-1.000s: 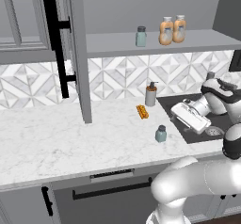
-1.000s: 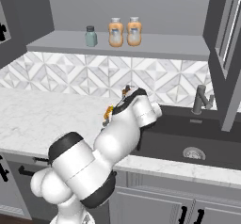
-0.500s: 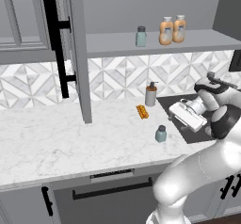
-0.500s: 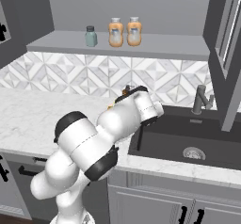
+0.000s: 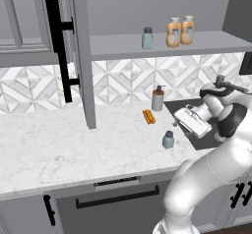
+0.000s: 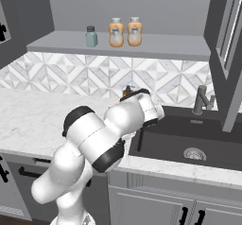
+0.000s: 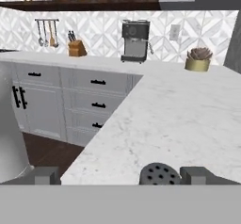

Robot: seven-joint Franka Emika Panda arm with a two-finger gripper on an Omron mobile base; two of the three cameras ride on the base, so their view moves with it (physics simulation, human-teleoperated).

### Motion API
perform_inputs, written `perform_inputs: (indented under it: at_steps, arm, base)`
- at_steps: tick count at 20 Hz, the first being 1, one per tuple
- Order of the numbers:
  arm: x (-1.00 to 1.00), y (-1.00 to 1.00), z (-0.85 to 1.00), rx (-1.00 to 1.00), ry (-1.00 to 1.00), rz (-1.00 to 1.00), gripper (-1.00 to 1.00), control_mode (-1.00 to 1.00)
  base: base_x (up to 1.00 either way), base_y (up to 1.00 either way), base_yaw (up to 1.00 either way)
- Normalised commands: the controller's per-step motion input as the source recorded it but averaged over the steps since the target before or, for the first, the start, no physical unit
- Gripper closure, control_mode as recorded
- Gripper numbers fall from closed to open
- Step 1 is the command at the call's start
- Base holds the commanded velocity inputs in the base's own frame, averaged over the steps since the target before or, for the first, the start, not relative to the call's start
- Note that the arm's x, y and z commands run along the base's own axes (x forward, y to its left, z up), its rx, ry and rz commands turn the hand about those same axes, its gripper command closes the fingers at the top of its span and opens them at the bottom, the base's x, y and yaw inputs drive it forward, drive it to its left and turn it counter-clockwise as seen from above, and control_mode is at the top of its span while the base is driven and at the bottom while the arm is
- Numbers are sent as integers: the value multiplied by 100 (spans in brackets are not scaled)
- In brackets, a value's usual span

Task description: Put the shaker and condiment bottle from the counter next to their counterparts in the cabinet.

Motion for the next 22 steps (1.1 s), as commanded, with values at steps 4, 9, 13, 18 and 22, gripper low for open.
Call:
perform_inputs:
  at_steps: [4, 9, 13, 18, 22]
  arm:
    - [43, -16, -1, 12, 11, -1, -100, -100]
    - [18, -30, -32, 7, 8, 0, -100, -100]
    - [9, -26, -39, 1, 1, 0, -100, -100]
    - [31, -5, -20, 0, 0, 0, -100, -100]
    - [24, 0, 0, 1, 0, 0, -100, -100]
  base:
    - [0, 0, 0]
    - [0, 0, 0]
    - [0, 0, 0]
    - [0, 0, 0]
    - [0, 0, 0]
